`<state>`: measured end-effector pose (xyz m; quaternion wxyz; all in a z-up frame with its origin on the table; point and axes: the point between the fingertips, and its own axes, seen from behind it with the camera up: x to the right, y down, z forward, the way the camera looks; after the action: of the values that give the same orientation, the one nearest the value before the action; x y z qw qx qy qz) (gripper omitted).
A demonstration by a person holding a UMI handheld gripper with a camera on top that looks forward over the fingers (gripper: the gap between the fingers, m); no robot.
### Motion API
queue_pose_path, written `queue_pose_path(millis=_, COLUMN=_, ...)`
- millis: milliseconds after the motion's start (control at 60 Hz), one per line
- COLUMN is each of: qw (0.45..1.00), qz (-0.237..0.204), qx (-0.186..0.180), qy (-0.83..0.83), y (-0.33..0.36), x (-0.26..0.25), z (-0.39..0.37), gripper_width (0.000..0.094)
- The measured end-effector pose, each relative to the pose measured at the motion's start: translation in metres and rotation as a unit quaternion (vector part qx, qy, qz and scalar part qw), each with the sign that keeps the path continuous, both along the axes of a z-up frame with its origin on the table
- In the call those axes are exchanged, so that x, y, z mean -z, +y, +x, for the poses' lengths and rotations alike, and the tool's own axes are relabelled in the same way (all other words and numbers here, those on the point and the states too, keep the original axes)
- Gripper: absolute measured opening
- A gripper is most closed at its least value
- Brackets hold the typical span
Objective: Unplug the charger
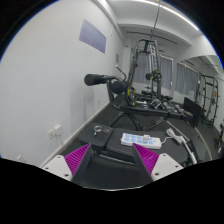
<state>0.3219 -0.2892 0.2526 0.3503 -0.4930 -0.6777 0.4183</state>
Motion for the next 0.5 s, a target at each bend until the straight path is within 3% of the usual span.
queue_pose_path(millis=200, qw=0.997, qz=0.014, qx=0.069, qy=-0.028, y=0.080, x=0.055, z=-0.038, gripper_width=0.0858)
queue_pose_path(millis=500, qw=0.991, qz=-0.005, qx=0.130, qy=-0.027, y=0.154, x=0.129, z=-0.105, gripper_width=0.0857)
